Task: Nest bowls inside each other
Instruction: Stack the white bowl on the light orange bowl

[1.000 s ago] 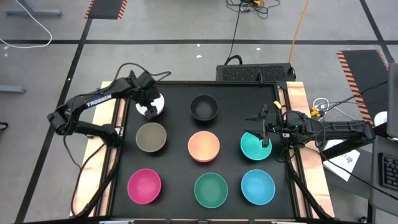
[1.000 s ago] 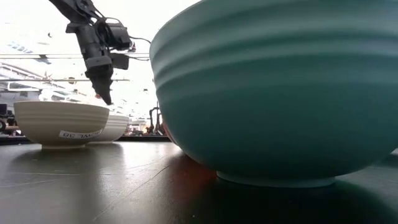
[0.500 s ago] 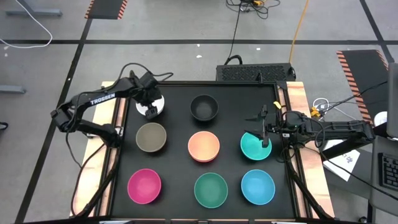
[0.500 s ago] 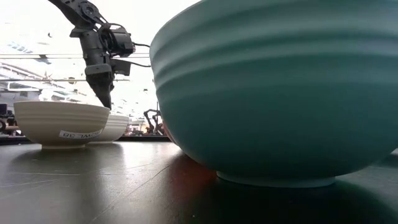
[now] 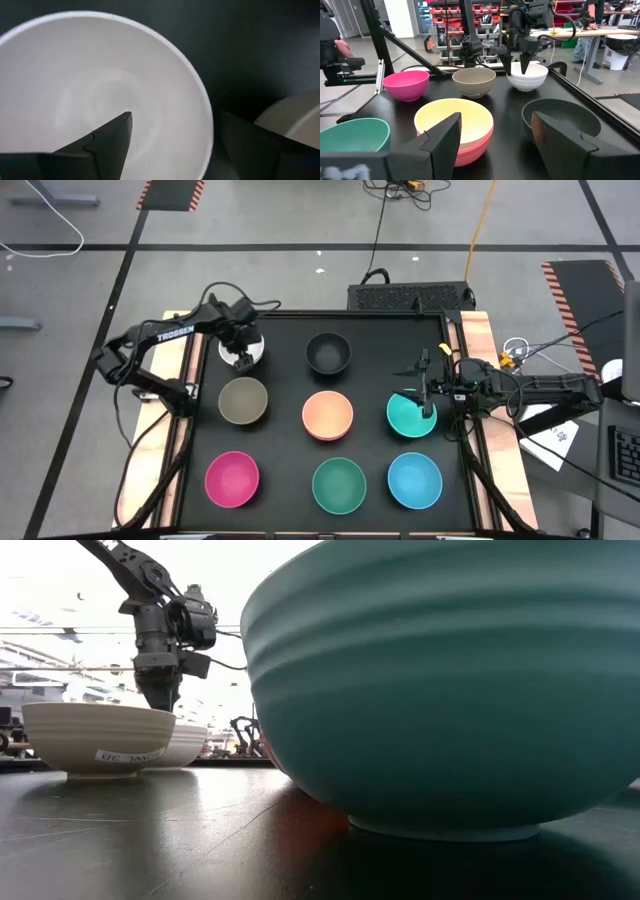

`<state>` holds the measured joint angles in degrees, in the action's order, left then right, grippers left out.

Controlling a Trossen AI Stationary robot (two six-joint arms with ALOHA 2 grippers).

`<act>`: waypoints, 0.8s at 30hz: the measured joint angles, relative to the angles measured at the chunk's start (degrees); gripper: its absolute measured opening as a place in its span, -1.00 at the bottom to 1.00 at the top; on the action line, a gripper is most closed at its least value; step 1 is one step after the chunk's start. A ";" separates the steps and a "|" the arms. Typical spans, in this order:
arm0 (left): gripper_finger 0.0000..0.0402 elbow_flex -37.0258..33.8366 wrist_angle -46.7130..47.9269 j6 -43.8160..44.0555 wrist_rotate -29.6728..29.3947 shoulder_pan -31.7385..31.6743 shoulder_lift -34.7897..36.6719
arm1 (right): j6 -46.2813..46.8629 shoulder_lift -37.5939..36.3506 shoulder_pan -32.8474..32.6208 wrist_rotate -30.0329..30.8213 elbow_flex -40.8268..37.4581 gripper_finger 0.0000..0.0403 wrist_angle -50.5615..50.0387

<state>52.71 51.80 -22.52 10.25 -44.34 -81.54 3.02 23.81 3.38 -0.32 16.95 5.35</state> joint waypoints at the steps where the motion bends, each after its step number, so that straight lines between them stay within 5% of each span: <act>1: 0.49 0.00 -0.27 0.00 -0.01 0.00 -0.46 | -0.05 0.00 0.00 -0.01 0.00 0.17 0.00; 14: 0.40 0.00 -3.90 -1.06 -0.29 0.00 -2.51 | -0.21 -0.02 0.00 0.00 0.00 0.17 -0.01; 18: 0.08 0.00 -3.92 -1.89 -0.29 0.00 -2.51 | -0.21 0.00 0.00 0.00 0.00 0.17 -0.01; 24: -0.70 0.00 -3.71 -5.01 -2.36 0.47 -2.51 | -0.05 -0.01 0.00 0.00 0.00 0.17 -0.01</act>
<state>52.71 48.09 -27.53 7.89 -43.87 -84.05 2.96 23.80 3.38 -0.32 16.95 5.34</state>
